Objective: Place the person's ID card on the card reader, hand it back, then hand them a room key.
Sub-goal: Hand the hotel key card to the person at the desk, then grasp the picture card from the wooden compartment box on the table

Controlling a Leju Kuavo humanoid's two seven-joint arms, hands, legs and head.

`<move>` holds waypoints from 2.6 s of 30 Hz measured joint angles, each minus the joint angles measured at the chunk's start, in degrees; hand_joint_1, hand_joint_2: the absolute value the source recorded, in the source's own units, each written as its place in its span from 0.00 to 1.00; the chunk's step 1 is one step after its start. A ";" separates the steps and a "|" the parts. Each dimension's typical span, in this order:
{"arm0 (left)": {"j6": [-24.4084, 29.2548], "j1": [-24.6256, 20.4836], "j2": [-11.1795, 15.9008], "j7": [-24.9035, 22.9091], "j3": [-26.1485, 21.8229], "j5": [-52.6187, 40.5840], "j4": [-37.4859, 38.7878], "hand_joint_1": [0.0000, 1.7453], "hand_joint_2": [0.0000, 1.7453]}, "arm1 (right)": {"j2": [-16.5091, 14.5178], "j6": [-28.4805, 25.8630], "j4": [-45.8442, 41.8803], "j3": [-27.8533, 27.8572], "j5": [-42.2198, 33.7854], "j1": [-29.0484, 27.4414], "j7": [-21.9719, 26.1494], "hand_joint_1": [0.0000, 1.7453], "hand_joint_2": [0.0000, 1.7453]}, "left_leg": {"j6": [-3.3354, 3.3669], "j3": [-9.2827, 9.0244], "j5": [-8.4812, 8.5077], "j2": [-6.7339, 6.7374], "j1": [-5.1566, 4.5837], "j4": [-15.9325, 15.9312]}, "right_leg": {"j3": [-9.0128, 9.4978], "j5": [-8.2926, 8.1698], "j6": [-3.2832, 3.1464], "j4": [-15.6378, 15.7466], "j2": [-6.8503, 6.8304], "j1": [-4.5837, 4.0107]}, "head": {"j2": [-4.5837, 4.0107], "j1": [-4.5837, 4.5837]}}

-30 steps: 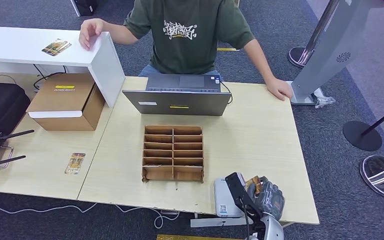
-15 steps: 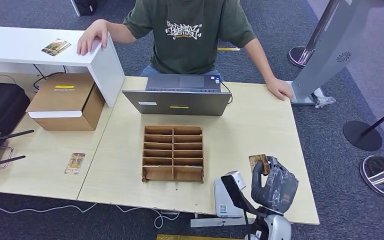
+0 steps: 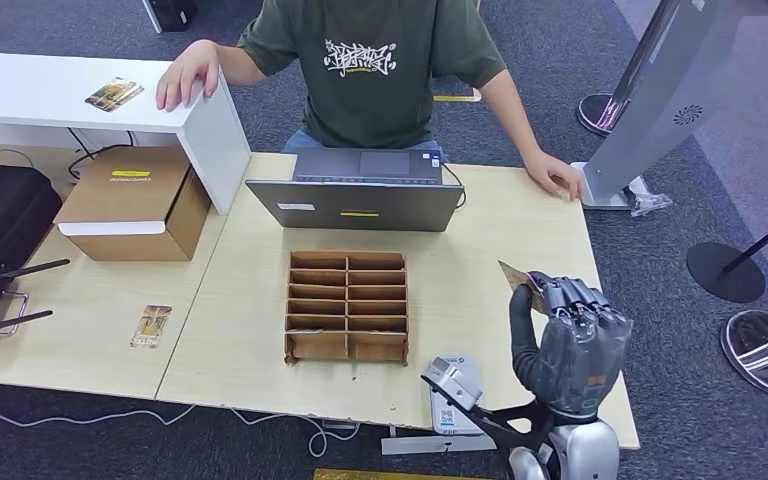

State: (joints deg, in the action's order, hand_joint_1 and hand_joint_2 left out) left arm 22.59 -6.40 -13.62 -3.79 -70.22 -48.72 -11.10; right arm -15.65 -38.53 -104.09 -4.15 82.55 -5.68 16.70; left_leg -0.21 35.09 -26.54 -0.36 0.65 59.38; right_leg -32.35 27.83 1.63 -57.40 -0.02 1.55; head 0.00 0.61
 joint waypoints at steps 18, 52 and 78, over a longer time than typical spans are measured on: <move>-0.56 -1.77 -0.51 -1.98 2.45 -3.72 0.00 0.00 0.00 | 1.69 0.04 25.52 -8.98 3.03 29.15 -21.95 1.00 1.00 | -0.03 -0.02 0.25 0.16 0.02 0.00 | -0.09 -0.20 -0.07 -0.06 0.20 -0.03 | 0.00 0.02; 0.31 -3.05 -0.16 -4.54 5.82 -5.90 0.00 0.00 0.00 | 4.46 -0.01 76.41 -23.35 3.06 61.30 -36.56 1.00 1.00 | -0.02 0.02 0.45 0.11 0.03 0.01 | -0.16 -0.39 -0.09 -0.07 0.14 -0.03 | 0.00 0.01; 0.87 -2.71 0.34 -4.97 5.82 -5.78 0.00 0.00 0.00 | 4.42 -0.03 76.02 -23.50 3.06 60.11 -36.07 0.00 1.00 | -0.02 0.02 0.45 0.11 0.03 0.01 | -0.18 -0.39 -0.10 -0.07 0.14 -0.03 | 0.00 0.01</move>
State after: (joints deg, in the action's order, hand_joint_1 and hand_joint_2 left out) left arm 23.46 -9.11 -13.28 -8.76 -64.39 -54.51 -11.10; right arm -11.23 -38.56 -28.07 -27.65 85.61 54.43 -19.37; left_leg -0.23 35.11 -26.09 -0.24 0.69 59.39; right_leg -32.53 27.44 1.54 -57.46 0.13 1.51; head 0.00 0.61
